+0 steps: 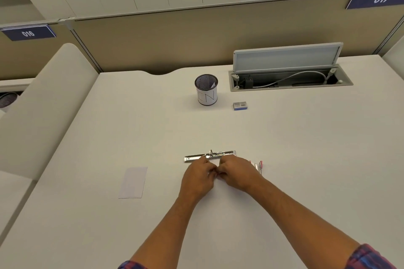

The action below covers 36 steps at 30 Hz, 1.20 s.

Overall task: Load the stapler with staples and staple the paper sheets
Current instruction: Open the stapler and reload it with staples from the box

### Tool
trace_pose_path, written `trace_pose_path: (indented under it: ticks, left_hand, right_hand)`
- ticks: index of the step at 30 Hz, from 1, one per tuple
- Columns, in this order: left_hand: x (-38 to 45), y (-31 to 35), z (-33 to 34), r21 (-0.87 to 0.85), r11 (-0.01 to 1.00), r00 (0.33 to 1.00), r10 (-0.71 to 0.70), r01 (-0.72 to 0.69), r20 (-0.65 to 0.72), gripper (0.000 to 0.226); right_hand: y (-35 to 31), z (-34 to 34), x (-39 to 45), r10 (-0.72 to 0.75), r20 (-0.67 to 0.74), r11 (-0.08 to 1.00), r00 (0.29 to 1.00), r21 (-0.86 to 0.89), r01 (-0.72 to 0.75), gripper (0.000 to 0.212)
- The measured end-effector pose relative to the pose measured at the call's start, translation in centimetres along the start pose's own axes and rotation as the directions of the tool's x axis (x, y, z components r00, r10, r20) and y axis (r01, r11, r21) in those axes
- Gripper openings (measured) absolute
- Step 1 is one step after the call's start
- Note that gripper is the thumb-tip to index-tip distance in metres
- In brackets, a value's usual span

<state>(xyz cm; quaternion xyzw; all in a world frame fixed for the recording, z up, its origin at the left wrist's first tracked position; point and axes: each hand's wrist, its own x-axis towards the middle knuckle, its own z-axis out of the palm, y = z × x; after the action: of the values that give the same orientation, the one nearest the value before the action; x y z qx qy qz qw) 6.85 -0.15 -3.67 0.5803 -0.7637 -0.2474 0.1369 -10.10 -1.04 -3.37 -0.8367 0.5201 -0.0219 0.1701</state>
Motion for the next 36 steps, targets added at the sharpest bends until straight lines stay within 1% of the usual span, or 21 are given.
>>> trace_pose_path:
  ticks: [6,10,14,16,20,23,26,28,30,32,36]
  left_hand:
    - [-0.3,0.0,0.7,0.009,1.0,0.999,-0.03,0.03,-0.015,0.018]
    - [-0.6,-0.2,0.9,-0.013,0.999,0.998,-0.044,0.044,-0.034,0.015]
    - [-0.9,-0.1,0.7,-0.102,0.994,0.994,-0.058,0.048,-0.096,0.009]
    - [-0.8,0.0,0.3,-0.193,0.981,0.985,-0.063,0.031,-0.161,0.007]
    - [0.5,1.0,-1.6,-0.361,0.932,0.951,-0.111,0.0,-0.287,0.008]
    - [2.3,2.2,-3.2,-0.463,0.885,0.928,-0.138,-0.041,-0.347,0.009]
    - [4.5,3.5,-4.6,-0.549,0.834,0.911,-0.187,-0.05,-0.367,0.006]
    - [6.0,4.2,-5.4,-0.574,0.817,0.903,-0.205,-0.054,-0.377,0.006]
    - [7.5,4.8,-6.2,-0.584,0.81,0.902,-0.204,-0.063,-0.38,0.007]
    - [9.2,5.2,-6.8,-0.593,0.802,0.899,-0.205,-0.073,-0.387,0.009]
    - [12.2,5.6,-7.8,-0.603,0.792,0.873,-0.23,-0.089,-0.431,0.011]
  right_hand:
    - [-0.4,-0.1,-0.2,0.065,0.001,0.993,0.998,0.095,-0.065,0.028]
    - [-0.5,-0.2,-0.6,0.124,0.009,0.967,0.992,0.221,-0.123,0.023]
    - [-0.5,-0.4,-0.9,0.149,-0.026,0.934,0.989,0.332,-0.132,0.014]
    - [-0.3,-0.9,-0.9,0.158,-0.078,0.889,0.984,0.444,-0.108,0.009]
    - [0.1,-2.5,-0.6,0.229,-0.218,0.75,0.949,0.661,-0.029,0.009]
    - [0.3,-4.1,0.3,0.3,-0.296,0.611,0.907,0.79,0.056,0.006]
    - [0.9,-5.7,2.0,0.368,-0.327,0.47,0.87,0.873,0.13,0.004]
    - [1.4,-6.8,3.2,0.409,-0.331,0.401,0.85,0.902,0.158,0.005]
    - [2.0,-7.9,4.3,0.456,-0.316,0.336,0.832,0.927,0.168,0.009]
    - [2.6,-9.0,5.5,0.484,-0.271,0.256,0.832,0.953,0.162,0.012]
    - [3.5,-11.3,8.2,0.489,-0.067,0.032,0.87,0.998,0.058,0.019]
